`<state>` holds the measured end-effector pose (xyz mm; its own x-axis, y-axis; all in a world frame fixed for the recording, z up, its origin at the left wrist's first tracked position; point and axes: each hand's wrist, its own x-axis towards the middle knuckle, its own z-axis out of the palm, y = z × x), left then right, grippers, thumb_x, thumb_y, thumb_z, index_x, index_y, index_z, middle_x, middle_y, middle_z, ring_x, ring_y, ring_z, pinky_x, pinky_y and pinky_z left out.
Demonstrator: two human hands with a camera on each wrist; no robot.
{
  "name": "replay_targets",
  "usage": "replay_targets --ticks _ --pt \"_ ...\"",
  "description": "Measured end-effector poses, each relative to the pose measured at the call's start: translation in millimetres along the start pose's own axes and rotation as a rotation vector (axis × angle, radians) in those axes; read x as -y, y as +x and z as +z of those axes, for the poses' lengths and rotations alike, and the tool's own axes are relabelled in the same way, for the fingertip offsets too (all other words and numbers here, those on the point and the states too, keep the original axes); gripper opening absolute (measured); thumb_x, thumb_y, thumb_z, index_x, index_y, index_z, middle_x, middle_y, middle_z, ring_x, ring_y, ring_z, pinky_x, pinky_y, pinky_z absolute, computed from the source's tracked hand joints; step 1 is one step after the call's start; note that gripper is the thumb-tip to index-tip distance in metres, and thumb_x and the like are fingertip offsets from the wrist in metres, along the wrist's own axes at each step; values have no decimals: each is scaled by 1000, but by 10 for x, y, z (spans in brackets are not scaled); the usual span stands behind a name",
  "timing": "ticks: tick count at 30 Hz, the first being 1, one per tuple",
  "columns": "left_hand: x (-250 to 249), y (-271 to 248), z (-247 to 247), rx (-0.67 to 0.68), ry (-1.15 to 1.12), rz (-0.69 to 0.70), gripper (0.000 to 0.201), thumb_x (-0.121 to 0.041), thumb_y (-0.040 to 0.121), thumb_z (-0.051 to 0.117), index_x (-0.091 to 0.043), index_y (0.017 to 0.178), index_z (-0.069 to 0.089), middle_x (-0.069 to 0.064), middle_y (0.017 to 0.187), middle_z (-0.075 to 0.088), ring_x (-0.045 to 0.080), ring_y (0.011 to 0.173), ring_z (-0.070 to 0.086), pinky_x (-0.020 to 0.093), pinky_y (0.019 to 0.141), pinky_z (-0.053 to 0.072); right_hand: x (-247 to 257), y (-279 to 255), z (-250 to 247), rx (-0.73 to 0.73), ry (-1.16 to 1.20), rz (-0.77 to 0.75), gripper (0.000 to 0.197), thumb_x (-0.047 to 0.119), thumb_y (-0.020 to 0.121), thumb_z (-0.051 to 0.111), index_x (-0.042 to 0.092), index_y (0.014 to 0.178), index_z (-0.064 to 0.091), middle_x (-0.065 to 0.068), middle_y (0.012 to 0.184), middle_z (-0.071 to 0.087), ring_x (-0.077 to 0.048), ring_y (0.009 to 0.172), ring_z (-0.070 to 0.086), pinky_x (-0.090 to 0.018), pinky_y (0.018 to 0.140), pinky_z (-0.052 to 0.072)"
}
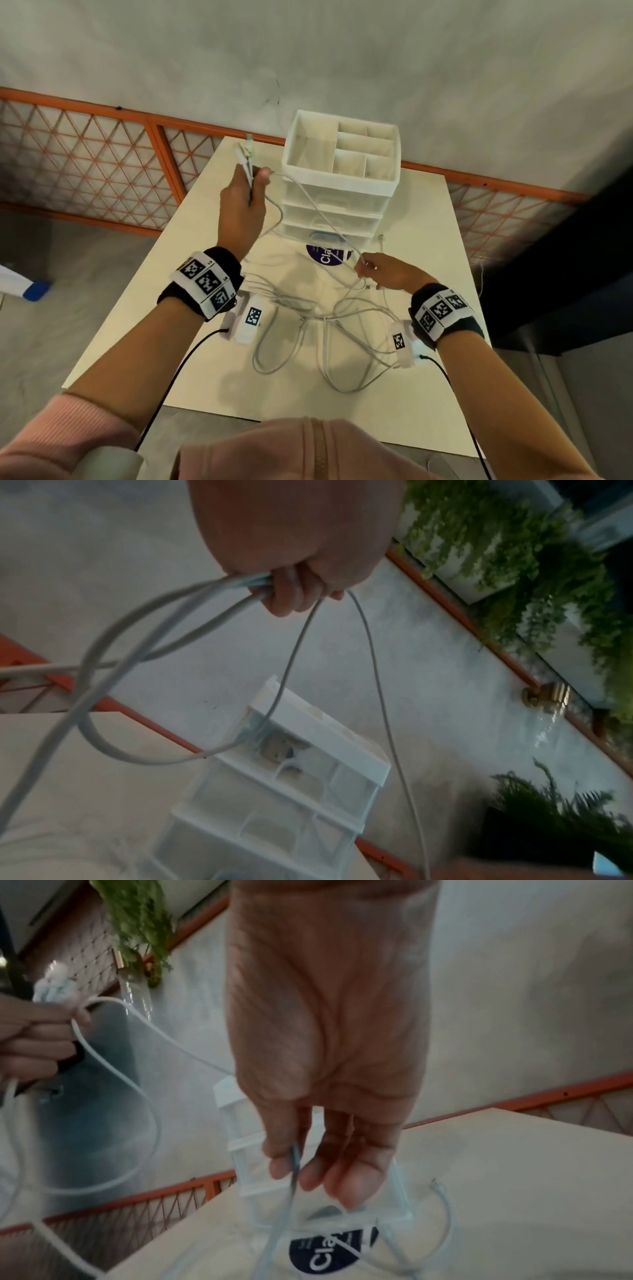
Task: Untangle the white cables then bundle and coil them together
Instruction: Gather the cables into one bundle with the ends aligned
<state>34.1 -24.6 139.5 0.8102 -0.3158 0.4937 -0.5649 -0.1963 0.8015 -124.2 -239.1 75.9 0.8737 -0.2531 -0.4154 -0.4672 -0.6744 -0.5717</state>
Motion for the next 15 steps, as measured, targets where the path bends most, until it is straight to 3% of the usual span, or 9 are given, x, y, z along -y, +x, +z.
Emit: replay_targets --ticks 3,7,10,13,15 --pt "48 -79 93 86 43 30 31 -24 99 44 6 101 52 8 67 50 28 59 48 28 55 27 82 -17 -48 -140 131 24 30 18 102 31 20 76 47 -1 65 54 -13 55 52 -17 48 42" --pt "148 -152 131 194 74 48 45 -36 96 42 8 97 49 20 64 53 38 57 52 37 55 31 267 -56 -379 -502 312 -90 35 28 103 28 20 73 43 1 60 51 -12 51 47 -21 52 40" --pt "188 -166 108 246 105 81 32 -26 97 47 6 96 50 11 63 54 30 55 50 29 51 26 249 -88 -630 -807 264 -110 33 32 103 29 16 81 47 7 66 49 -14 61 48 -28 58 36" --pt "223 -141 81 274 122 97 25 -22 96 51 2 94 54 4 62 52 25 55 48 26 52 26 145 -84 -733 -856 177 -83 34 30 102 33 4 94 53 13 68 48 -20 72 50 -26 63 32" --pt "266 -113 62 300 129 86 24 -26 95 55 -2 92 56 6 57 50 23 52 47 24 51 28 36 -25 -680 -805 182 -43 33 29 101 38 -1 101 53 5 70 55 -22 69 54 -30 65 40"
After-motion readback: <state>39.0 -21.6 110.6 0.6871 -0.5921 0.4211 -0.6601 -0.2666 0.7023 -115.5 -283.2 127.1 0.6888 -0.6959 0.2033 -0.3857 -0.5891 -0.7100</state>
